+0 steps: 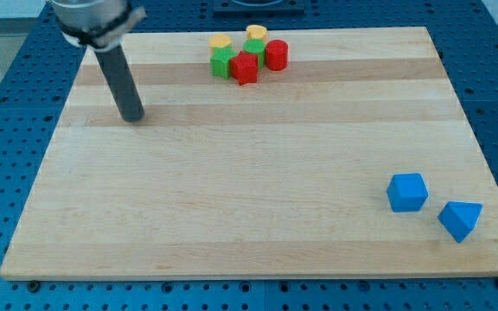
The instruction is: Move the green star and red star towards the center right of the board
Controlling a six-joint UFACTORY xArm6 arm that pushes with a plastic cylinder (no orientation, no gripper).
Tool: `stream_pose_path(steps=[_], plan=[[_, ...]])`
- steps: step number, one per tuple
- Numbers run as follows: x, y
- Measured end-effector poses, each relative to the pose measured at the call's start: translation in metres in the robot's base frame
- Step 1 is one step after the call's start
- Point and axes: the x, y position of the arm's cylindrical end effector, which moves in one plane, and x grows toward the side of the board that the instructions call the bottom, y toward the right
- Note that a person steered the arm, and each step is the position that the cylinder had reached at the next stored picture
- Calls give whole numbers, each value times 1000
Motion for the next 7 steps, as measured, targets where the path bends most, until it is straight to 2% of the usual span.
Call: stream_pose_path(steps=[2,3,7], plan=[[-83,1],[-106,27],[-95,143]])
